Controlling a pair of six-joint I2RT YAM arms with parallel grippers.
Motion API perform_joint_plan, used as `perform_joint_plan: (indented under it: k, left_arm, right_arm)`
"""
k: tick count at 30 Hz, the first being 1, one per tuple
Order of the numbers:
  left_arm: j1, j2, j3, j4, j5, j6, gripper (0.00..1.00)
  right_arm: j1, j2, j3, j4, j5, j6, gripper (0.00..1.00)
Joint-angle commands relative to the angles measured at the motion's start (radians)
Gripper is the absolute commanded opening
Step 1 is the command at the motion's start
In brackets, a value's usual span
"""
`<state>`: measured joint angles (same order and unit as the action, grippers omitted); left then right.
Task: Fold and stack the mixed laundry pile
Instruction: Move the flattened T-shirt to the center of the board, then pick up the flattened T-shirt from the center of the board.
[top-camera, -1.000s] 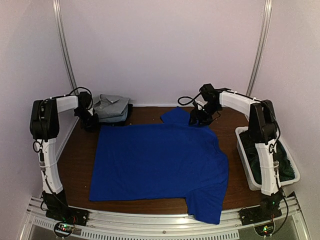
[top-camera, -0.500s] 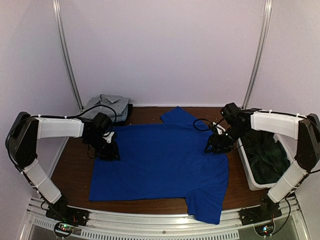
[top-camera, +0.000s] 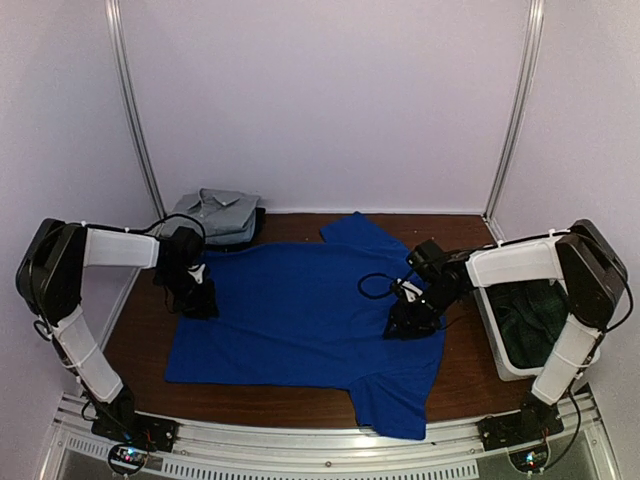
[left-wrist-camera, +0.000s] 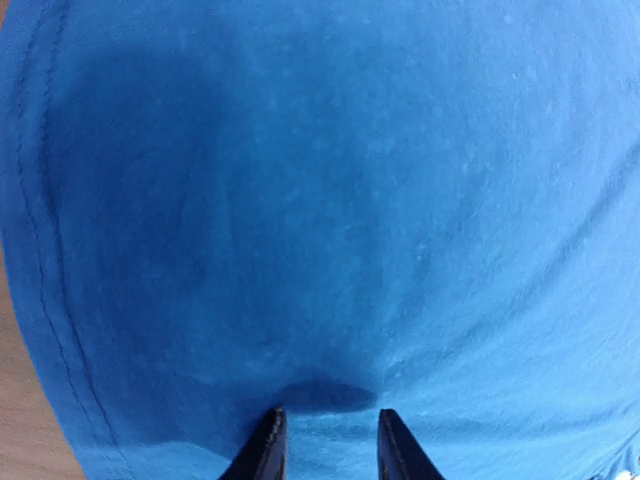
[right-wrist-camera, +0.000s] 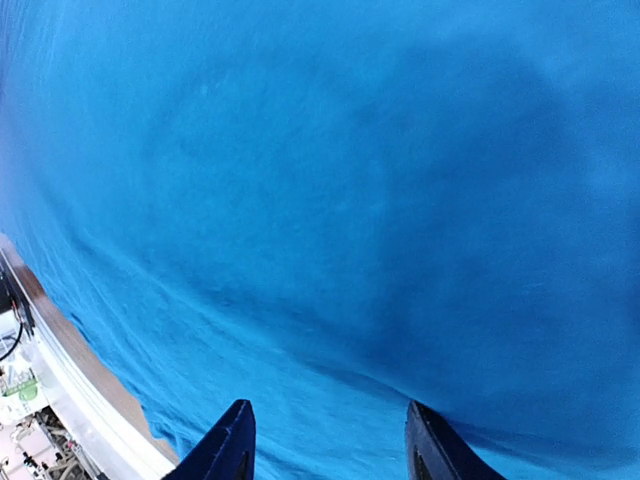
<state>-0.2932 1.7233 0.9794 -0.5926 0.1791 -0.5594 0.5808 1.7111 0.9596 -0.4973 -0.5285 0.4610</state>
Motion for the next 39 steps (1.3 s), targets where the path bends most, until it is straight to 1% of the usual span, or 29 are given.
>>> perform_joint_plan:
  k: [1, 4, 6, 7, 12, 14, 16, 18, 21, 24, 27, 30, 33, 35, 39]
  left_arm:
    - [0.024, -0.077, 0.008, -0.018, -0.005, 0.057, 0.36]
    - [0.011, -0.248, -0.059, -0.032, 0.025, 0.017, 0.49]
    - [0.011, -0.362, -0.113, -0.071, 0.036, -0.02, 0.53]
    - [0.01, -0.414, -0.145, -0.09, 0.043, -0.042, 0.54]
    - [-0.011, -0.696, -0.313, -0.137, 0.09, -0.191, 0.53]
    - [-0.018, -0.782, -0.36, -0.169, 0.095, -0.242, 0.53]
    - [-0.026, -0.844, -0.395, -0.203, 0.092, -0.29, 0.52]
    - [-0.029, -0.881, -0.415, -0.259, 0.073, -0.317, 0.52]
    - [-0.031, -0.91, -0.428, -0.311, 0.04, -0.359, 0.53]
    - [-0.031, -0.912, -0.43, -0.316, 0.018, -0.404, 0.53]
    - [-0.032, -0.885, -0.422, -0.307, 0.006, -0.425, 0.53]
    - [-0.032, -0.851, -0.421, -0.287, -0.006, -0.43, 0.53]
    - [-0.032, -0.829, -0.429, -0.256, 0.014, -0.452, 0.53]
    - [-0.032, -0.834, -0.43, -0.254, 0.009, -0.464, 0.53]
    - [-0.032, -0.865, -0.449, -0.254, 0.0, -0.496, 0.53]
  right_arm:
    - [0.01, -0.059, 0.078, -0.033, 0.055, 0.028, 0.53]
    - [0.01, -0.206, 0.066, -0.116, 0.071, 0.062, 0.54]
    - [0.012, -0.318, 0.009, -0.147, 0.064, 0.112, 0.54]
    - [0.012, -0.378, -0.045, -0.155, 0.056, 0.143, 0.54]
    - [0.056, -0.689, -0.231, -0.191, 0.063, 0.364, 0.54]
    - [0.095, -0.775, -0.288, -0.189, 0.079, 0.45, 0.53]
    - [0.15, -0.815, -0.326, -0.216, 0.114, 0.504, 0.53]
    - [0.203, -0.824, -0.373, -0.229, 0.131, 0.554, 0.52]
    - [0.282, -0.815, -0.458, -0.157, 0.139, 0.645, 0.48]
    - [0.339, -0.781, -0.51, -0.107, 0.151, 0.705, 0.46]
    - [0.389, -0.739, -0.515, -0.075, 0.169, 0.739, 0.46]
    - [0.424, -0.699, -0.535, -0.014, 0.171, 0.773, 0.46]
    - [0.442, -0.661, -0.585, 0.121, 0.148, 0.822, 0.46]
    - [0.445, -0.621, -0.599, 0.18, 0.131, 0.835, 0.46]
    - [0.447, -0.547, -0.593, 0.244, 0.11, 0.82, 0.46]
